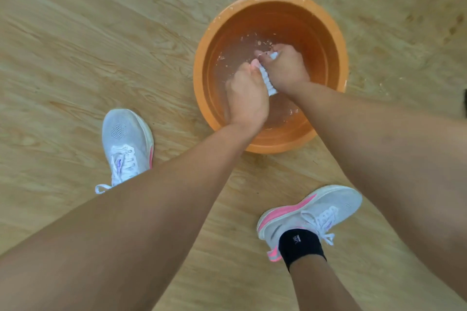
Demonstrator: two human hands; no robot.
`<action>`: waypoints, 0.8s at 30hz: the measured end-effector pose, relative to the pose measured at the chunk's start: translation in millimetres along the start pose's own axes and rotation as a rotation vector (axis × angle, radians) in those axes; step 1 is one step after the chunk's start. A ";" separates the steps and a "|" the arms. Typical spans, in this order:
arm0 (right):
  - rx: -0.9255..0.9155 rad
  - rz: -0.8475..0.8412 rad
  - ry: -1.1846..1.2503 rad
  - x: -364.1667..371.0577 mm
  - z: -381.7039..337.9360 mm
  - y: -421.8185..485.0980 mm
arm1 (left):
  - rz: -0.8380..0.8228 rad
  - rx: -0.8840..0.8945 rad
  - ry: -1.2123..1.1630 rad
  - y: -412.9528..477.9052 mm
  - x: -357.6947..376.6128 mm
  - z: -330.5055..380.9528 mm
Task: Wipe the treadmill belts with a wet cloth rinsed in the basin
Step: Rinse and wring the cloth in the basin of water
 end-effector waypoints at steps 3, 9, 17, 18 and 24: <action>-0.033 0.138 -0.174 -10.1 12.8 8.9 | 0.093 -0.033 0.069 13.5 -3.1 -8.4; -0.094 0.215 -0.262 -1.3 29.6 -1.6 | 0.123 -0.168 0.097 44.4 23.6 -37.9; -0.120 0.073 0.102 7.1 -3.1 -36.6 | -0.300 -0.551 -0.355 19.4 65.9 -33.7; -0.167 0.087 0.070 2.3 -11.8 -35.3 | -0.282 -0.624 -0.388 11.9 60.0 -32.7; -0.162 -0.026 -0.216 -22.6 -9.6 -3.7 | -0.347 -0.508 -0.267 -24.4 44.8 -7.9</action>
Point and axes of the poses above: each hand's wrist, its own y-axis towards the middle knuckle, its own x-axis out of the palm, z = x × y, the point moved 8 cm from there along y, towards the middle knuckle, and after that the axes turned 12 degrees about z, right-handed, at the moved point
